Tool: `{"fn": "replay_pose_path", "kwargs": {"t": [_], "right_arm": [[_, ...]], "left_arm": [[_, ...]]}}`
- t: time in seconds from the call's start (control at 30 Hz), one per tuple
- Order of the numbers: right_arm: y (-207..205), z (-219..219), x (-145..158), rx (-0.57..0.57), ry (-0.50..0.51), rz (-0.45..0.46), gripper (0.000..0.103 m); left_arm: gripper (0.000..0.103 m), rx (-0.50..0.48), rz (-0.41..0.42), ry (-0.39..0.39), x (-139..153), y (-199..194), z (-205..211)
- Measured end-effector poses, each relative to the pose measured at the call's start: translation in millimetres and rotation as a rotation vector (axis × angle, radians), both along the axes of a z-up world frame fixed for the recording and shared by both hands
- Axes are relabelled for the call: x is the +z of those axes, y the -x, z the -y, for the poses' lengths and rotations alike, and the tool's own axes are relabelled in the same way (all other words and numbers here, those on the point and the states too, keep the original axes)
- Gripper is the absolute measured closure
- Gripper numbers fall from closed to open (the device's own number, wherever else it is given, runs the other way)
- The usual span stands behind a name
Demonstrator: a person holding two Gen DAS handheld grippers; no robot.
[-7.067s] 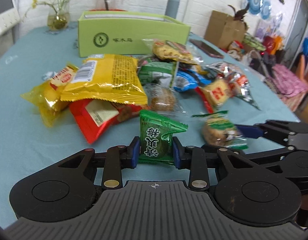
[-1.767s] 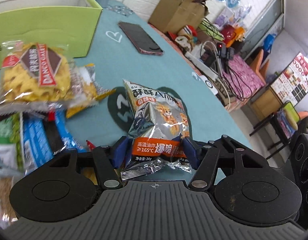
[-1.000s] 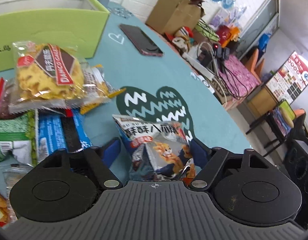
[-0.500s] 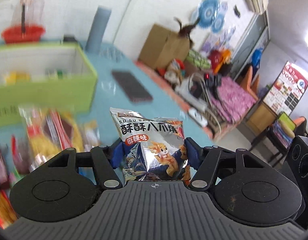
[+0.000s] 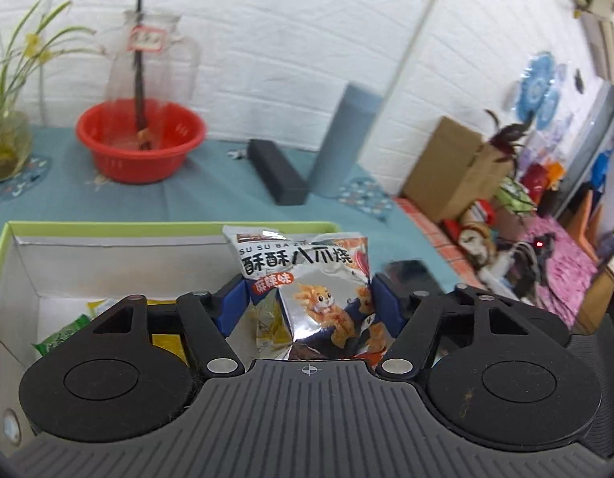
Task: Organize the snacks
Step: 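Carry the silver-orange bag into the box and release it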
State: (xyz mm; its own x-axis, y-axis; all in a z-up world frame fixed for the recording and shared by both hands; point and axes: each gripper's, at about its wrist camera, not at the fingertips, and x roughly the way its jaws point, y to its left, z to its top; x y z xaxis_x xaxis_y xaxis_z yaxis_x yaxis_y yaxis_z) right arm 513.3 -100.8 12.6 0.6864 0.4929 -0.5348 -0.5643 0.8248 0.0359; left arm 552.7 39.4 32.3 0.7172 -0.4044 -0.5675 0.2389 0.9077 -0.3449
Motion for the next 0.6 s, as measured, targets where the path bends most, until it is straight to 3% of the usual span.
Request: {"fn": "replay_pose_path", "kwargs": {"t": [0.07,0.17,0.37,0.47,0.6], "right_arm": [[-6,2,-4,-0.016,-0.014,0.003,0.012],[8,13,7,-0.036,-0.061,0.038,0.002],[73,40,46,-0.066,-0.129,0.118,0.001],[111,47,58,-0.1,-0.129,0.105,0.0],[161,62,52,-0.117,-0.145,0.075,0.0]], "left_arm": [[0.029,0.02,0.0,0.006,-6,-2,-8],[0.028,0.039,0.041,0.027,4,13,-18],[0.018,0.026,0.137,0.035,46,74,-17],[0.014,0.001,0.202,0.009,62,123,-11],[0.012,-0.03,0.231,-0.014,64,183,-7]]}}
